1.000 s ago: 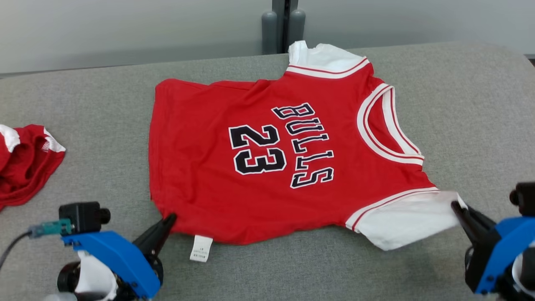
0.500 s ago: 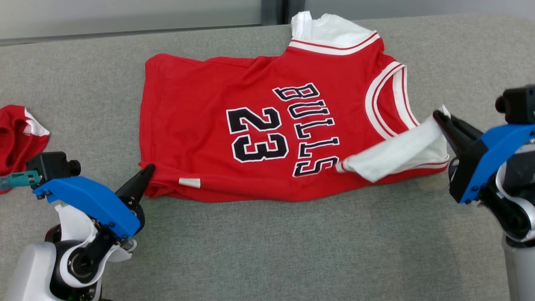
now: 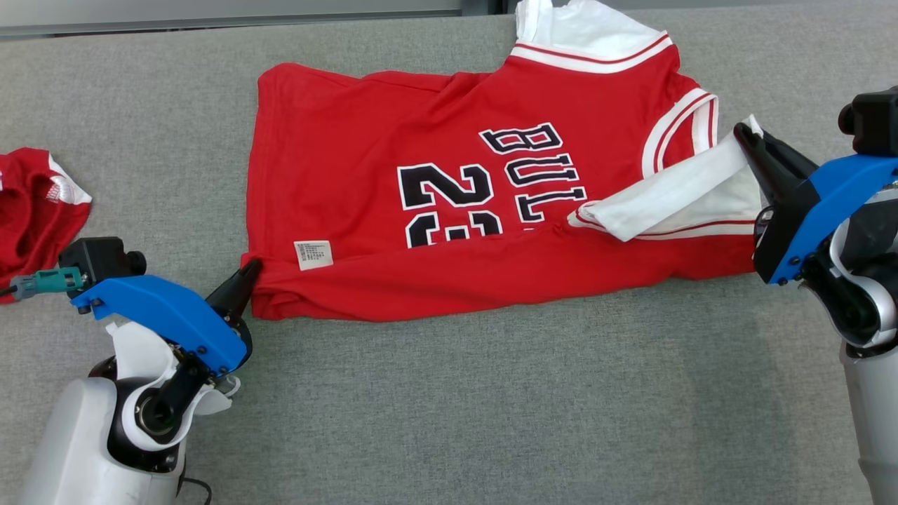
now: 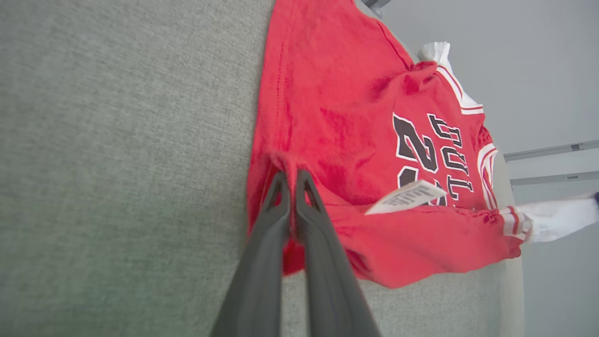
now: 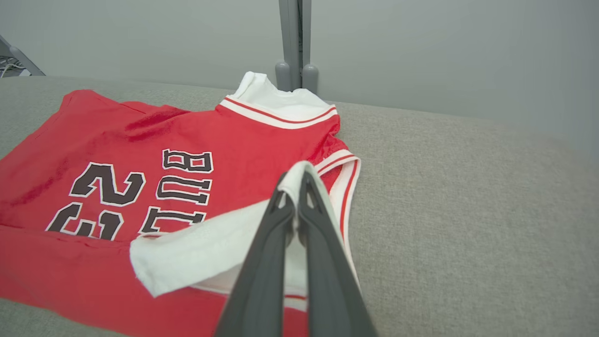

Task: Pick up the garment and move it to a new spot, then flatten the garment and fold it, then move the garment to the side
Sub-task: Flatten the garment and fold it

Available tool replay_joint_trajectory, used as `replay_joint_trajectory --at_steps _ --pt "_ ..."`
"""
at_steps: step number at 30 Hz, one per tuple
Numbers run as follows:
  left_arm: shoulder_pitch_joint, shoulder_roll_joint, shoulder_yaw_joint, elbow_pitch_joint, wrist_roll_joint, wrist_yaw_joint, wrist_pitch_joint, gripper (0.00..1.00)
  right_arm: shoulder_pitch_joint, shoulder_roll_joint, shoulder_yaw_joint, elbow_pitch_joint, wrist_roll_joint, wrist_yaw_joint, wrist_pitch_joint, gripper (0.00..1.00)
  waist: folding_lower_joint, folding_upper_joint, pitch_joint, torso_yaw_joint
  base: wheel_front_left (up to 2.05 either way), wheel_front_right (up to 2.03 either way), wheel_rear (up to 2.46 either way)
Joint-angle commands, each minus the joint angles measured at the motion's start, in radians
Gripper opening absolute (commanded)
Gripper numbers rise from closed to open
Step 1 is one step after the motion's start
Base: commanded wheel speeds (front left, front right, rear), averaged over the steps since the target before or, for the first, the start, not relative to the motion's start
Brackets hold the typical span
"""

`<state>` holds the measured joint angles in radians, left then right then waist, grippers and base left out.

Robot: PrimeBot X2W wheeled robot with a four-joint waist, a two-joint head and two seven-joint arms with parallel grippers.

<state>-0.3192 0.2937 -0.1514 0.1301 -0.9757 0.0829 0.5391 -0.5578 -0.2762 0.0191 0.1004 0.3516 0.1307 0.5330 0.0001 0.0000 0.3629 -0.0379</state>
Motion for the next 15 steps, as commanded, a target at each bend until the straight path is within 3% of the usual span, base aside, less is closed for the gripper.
replay_joint_trajectory --at_steps 1,3,4,5,6,15 --pt "-0.02 -0.003 -0.003 0.002 -0.001 -0.005 -0.005 0.0 -0.018 -0.006 0.0 0.005 -0.004 0.0 -0.006 0.0 -0.0001 0.0 0.001 0.001 0.0 0.0 0.0" --pt "-0.028 -0.007 -0.004 0.016 -0.002 -0.013 -0.014 0.0 -0.028 -0.001 -0.001 0.026 -0.006 0.0 -0.023 0.0 -0.0001 0.0 0.002 0.003 0.0 0.0 0.0" --pt "-0.032 -0.009 -0.003 0.023 -0.001 -0.015 -0.021 0.27 -0.033 0.003 0.0 0.035 -0.005 0.0 -0.033 0.22 -0.0001 0.0 0.002 0.004 0.0 0.0 0.0" --pt "-0.035 -0.011 -0.003 0.03 0.003 -0.017 -0.027 0.89 -0.038 0.006 0.002 0.044 -0.005 0.0 -0.043 1.0 -0.0001 0.0 0.002 0.005 0.0 0.0 0.0" --pt "-0.038 -0.013 -0.003 0.037 0.007 -0.017 -0.034 1.0 -0.045 0.01 0.0 0.049 -0.007 0.0 -0.062 1.0 -0.0001 0.0 0.001 0.006 0.0 0.0 0.0" --pt "-0.002 -0.005 -0.015 0.063 0.078 -0.028 -0.134 1.0 -0.053 0.012 -0.008 0.106 -0.004 0.0 -0.223 1.0 -0.0001 0.0 -0.038 0.021 0.0 0.0 0.0"
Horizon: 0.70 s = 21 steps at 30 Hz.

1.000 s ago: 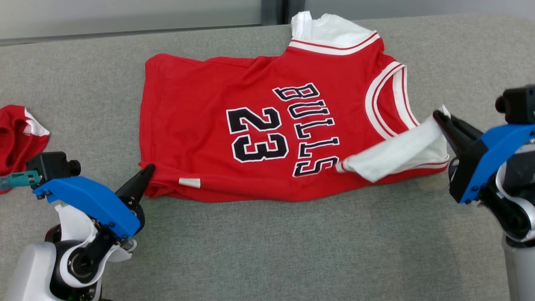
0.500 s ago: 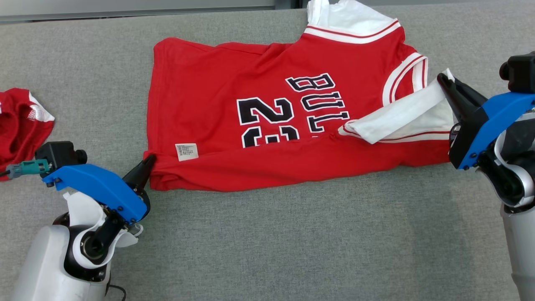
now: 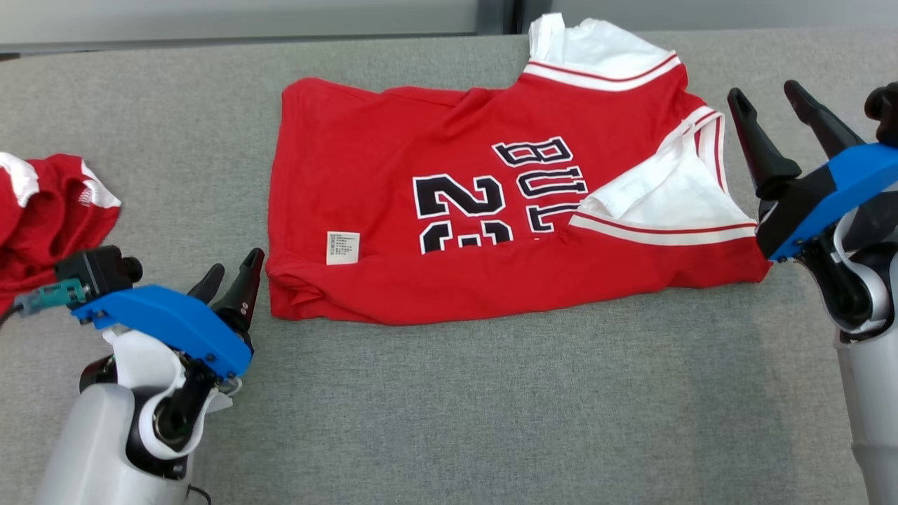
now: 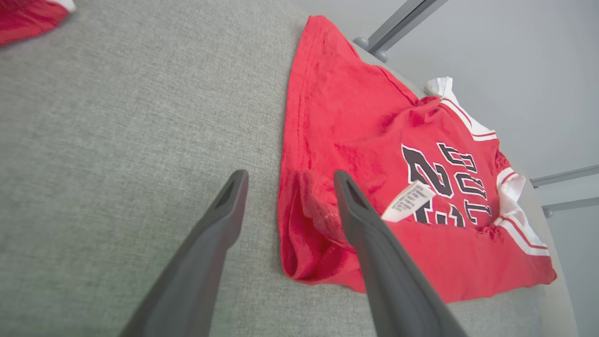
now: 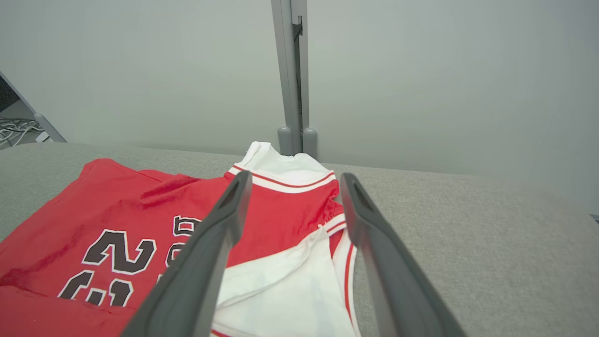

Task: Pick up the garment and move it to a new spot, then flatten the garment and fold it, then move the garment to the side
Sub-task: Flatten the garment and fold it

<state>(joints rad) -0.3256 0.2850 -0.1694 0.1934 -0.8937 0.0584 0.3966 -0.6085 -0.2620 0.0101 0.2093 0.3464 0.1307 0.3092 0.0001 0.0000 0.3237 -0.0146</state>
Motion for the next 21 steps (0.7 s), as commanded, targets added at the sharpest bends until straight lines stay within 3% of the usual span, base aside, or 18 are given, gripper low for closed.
replay_joint_trajectory --at_steps 1,11,21 --pt "0.013 0.003 0.0 -0.002 0.011 -0.006 -0.016 1.0 0.012 -0.003 -0.005 0.004 0.004 0.0 -0.008 1.0 -0.0001 0.0 -0.007 -0.001 0.0 0.0 0.0" --pt "0.132 -0.015 -0.105 -0.034 0.186 -0.011 -0.198 1.0 0.179 0.03 -0.139 0.004 -0.037 0.0 0.076 1.0 -0.0001 0.0 -0.073 0.009 0.0 0.0 0.0" --pt "0.087 -0.023 -0.197 0.073 0.336 0.024 -0.278 1.0 0.274 0.15 -0.257 0.032 -0.124 0.0 0.026 1.0 -0.0001 0.0 -0.057 -0.003 0.0 0.0 0.0"
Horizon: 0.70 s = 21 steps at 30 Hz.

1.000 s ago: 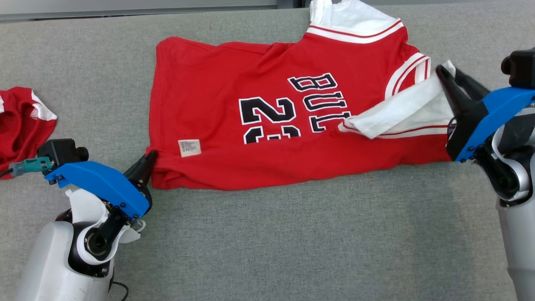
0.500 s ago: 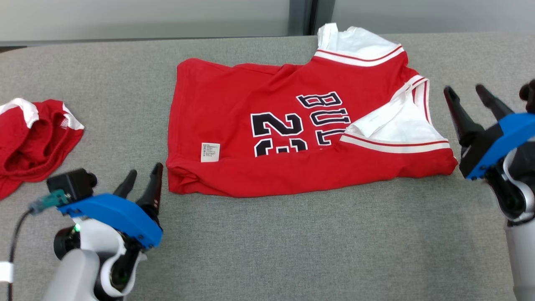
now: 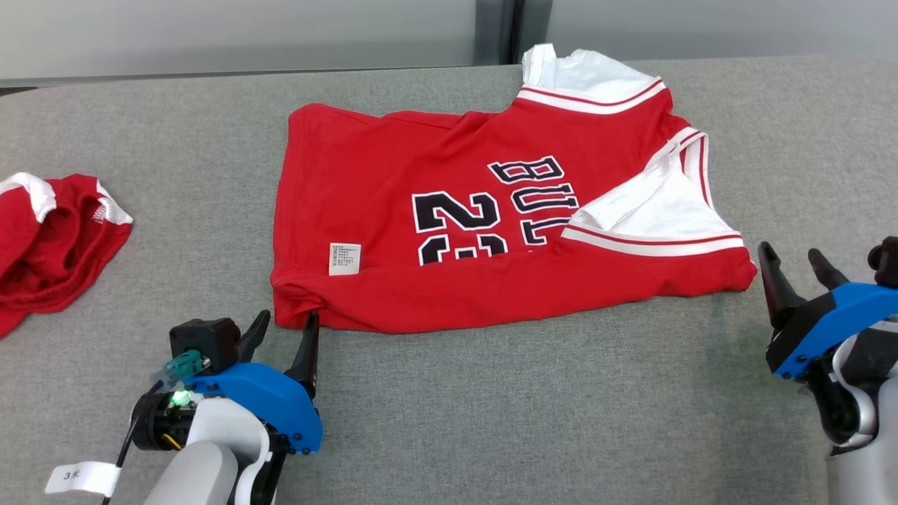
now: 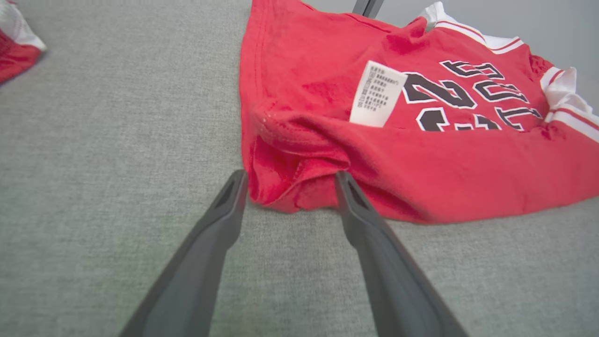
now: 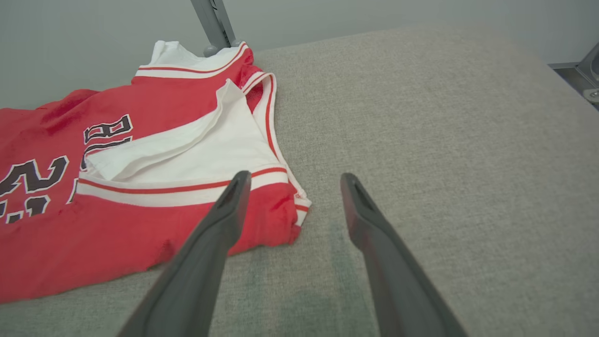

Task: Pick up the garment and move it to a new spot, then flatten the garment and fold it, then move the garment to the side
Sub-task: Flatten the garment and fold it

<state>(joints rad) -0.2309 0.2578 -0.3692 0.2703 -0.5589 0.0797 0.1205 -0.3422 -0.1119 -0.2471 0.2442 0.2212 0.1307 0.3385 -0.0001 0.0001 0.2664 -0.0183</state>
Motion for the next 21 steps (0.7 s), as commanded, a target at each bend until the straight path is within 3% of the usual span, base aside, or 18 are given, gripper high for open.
replay_joint_trajectory --at_steps 1,10,21 --pt "-0.02 0.006 -0.002 0.013 0.014 0.006 -0.012 1.0 0.007 0.008 0.0 0.009 -0.007 0.0 -0.013 1.0 0.0001 -0.0001 0.003 -0.002 0.0 0.0 0.0" --pt "-0.068 -0.01 0.022 0.139 0.019 0.036 -0.073 1.0 -0.048 0.05 -0.001 0.115 -0.053 0.0 -0.082 1.0 0.0001 -0.0001 0.046 -0.025 0.0 0.0 0.0" --pt "-0.072 -0.066 0.034 0.253 -0.042 0.025 -0.074 1.0 -0.126 0.062 0.021 0.291 -0.042 0.0 -0.058 1.0 0.0001 -0.0001 0.081 -0.011 0.0 0.0 0.0"
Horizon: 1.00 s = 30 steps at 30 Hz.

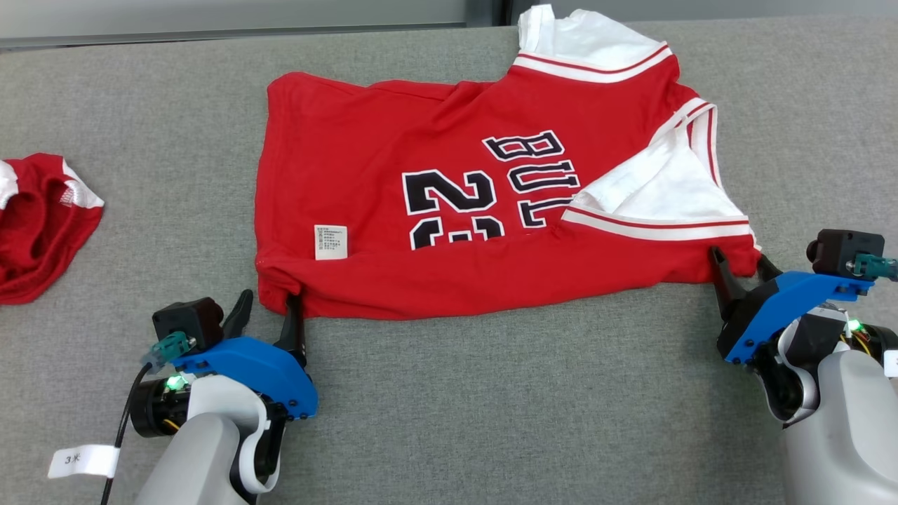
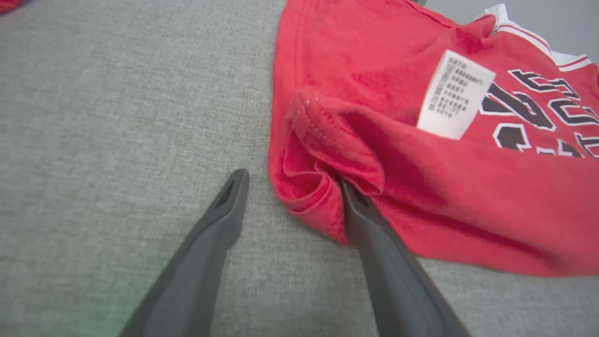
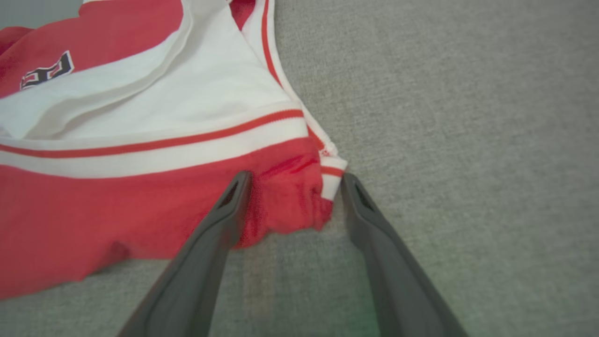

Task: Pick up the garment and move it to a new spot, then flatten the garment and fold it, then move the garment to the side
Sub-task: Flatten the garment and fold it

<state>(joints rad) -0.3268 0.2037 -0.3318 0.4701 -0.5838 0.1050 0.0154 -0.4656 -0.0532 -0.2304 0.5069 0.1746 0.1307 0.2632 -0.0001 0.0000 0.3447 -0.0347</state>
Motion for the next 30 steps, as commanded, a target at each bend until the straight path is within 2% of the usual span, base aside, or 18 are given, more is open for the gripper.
replay_joint_trajectory --at_steps 1,2,3,4,5,12,20,25,30 --pt "0.025 -0.014 -0.008 0.067 -0.021 -0.004 0.043 1.0 -0.003 0.004 0.008 0.046 0.005 0.0 0.031 1.0 0.0001 0.0 0.002 0.007 0.0 0.0 0.0" --pt "0.026 -0.019 -0.013 0.079 -0.029 -0.008 0.054 1.0 0.002 0.007 0.018 0.062 0.002 0.0 0.046 0.25 0.0001 0.0 0.002 0.009 0.0 0.0 0.0" --pt "0.03 -0.028 -0.016 0.089 -0.038 -0.014 0.064 0.67 0.006 0.01 0.026 0.075 0.001 0.0 0.058 0.0 0.0001 0.0 0.0 0.011 0.0 0.0 0.0" --pt "0.033 -0.031 -0.022 0.094 -0.041 -0.026 0.072 0.27 0.009 0.012 0.032 0.081 0.002 0.001 0.066 0.0 0.0001 0.0 -0.002 0.012 0.0 0.0 0.0" --pt "0.037 -0.036 -0.027 0.097 -0.047 -0.034 0.073 0.0 0.013 0.012 0.034 0.082 0.006 0.001 0.069 0.0 0.0001 0.0 -0.004 0.013 0.0 0.0 0.0" --pt "0.067 -0.046 0.01 0.071 -0.111 -0.078 0.037 0.0 0.051 -0.003 -0.002 -0.003 0.015 0.0 0.037 0.0 0.0001 0.0 -0.05 0.01 0.0 0.0 0.0" --pt "0.145 -0.033 0.04 -0.045 -0.18 -0.102 0.064 0.0 0.171 -0.002 -0.029 -0.169 0.036 0.0 0.078 0.0 0.0001 0.0 -0.107 0.01 0.0 0.0 0.0" --pt "0.252 -0.012 0.065 -0.196 -0.233 -0.07 0.119 0.0 0.279 0.001 -0.029 -0.301 0.067 0.0 0.132 0.0 0.0001 0.0 -0.13 0.009 0.0 0.0 0.0" --pt "0.369 0.035 0.081 -0.359 -0.252 -0.014 0.191 0.0 0.386 0.002 -0.011 -0.413 0.115 0.0 0.201 0.0 0.0001 0.0 -0.138 0.015 0.0 0.0 0.0"
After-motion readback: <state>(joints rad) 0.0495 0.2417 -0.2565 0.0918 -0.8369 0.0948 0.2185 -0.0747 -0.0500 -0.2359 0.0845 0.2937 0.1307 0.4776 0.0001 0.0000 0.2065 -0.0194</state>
